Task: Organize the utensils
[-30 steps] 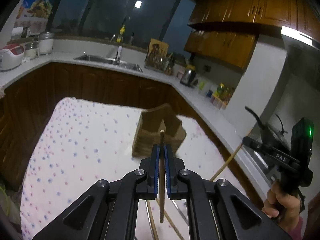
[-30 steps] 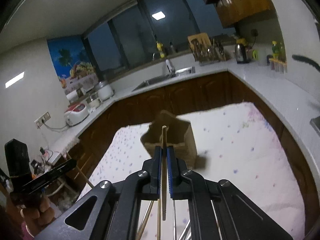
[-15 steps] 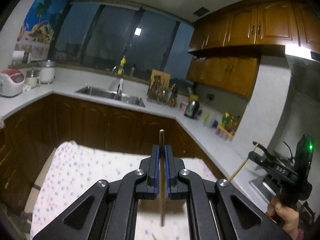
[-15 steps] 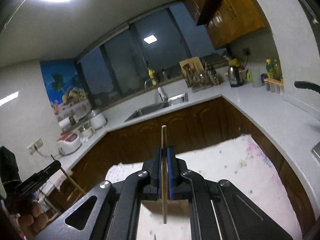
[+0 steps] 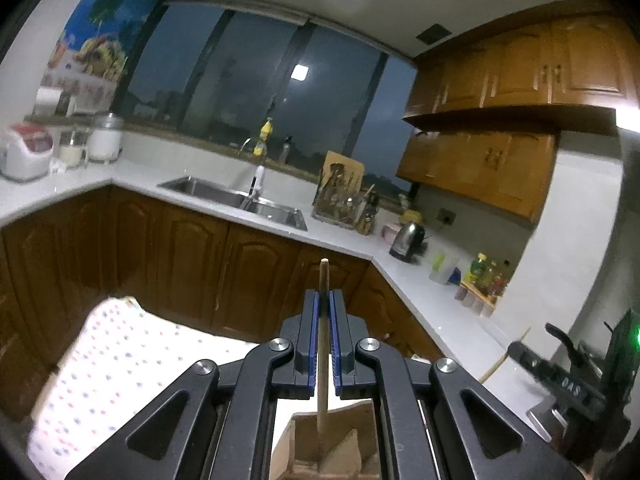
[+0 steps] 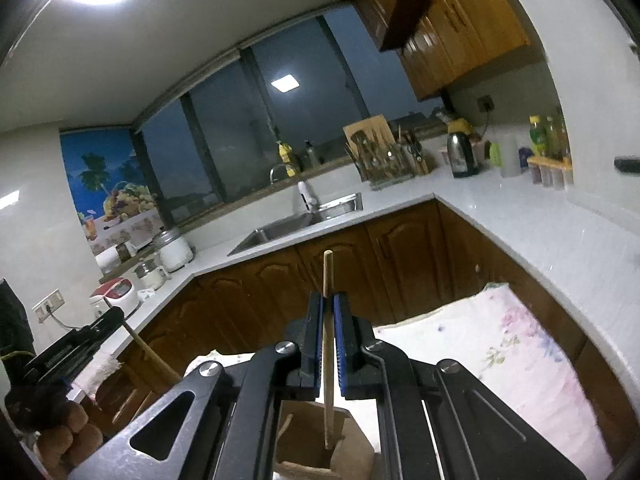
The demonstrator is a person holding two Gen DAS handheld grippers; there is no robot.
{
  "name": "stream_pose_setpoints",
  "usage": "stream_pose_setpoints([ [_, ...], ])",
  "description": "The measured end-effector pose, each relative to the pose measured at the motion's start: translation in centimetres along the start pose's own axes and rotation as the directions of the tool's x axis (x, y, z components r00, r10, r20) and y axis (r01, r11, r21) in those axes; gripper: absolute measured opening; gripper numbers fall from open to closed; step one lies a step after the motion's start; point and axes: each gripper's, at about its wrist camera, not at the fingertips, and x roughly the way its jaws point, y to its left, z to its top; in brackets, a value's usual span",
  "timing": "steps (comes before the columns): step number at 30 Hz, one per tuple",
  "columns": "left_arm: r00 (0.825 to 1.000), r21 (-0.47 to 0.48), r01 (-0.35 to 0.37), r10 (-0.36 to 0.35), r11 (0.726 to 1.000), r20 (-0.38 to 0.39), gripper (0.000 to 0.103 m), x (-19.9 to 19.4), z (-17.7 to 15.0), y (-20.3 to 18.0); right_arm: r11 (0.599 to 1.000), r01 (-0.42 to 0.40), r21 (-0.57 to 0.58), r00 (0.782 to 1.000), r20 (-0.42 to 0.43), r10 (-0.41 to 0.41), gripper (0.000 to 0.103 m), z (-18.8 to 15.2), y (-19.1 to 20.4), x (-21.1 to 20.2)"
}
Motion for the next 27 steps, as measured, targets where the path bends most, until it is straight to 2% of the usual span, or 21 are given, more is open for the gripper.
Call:
stream_pose_setpoints([
  [6,1.000,-0.071,-0.028,0.028,0.997,-0.013,0.003,5.5,-3.1,1.4,0.999,0.010,0.038,1.000,-0.015,-0.010,0.005,-3.0,-1.4,2.7],
  [13,0.998,-0.045,-0.042,0.040,0.998,-0.044,0.003,9.4,-5.1,1.1,1.000,0.020,0.017,0.999,-0.031,-0.019,0.005,-5.1,-1.2,3.9],
  [16,0.997,-0.023,-0.033,0.031,0.999,-0.068,0.004,9.4,-4.7,0.7,1.000,0.024,0.018,0.998,-0.051,-0.023,0.006,-5.6,-1.4,4.4],
  [19,0.997,0.015,-0.040,0.041,0.999,-0.060,0.004,8.6,-4.2,0.5,0.999,0.030,0.026,0.998,-0.054,-0.029,0.006,-5.6,-1.8,4.3],
  [27,0.993,-0.005,-0.038,0.038,0.999,-0.110,0.004,7.3,-2.6,1.3,0.999,0.023,0.040,0.996,-0.090,-0.020,0.006,-5.1,-2.2,4.9],
])
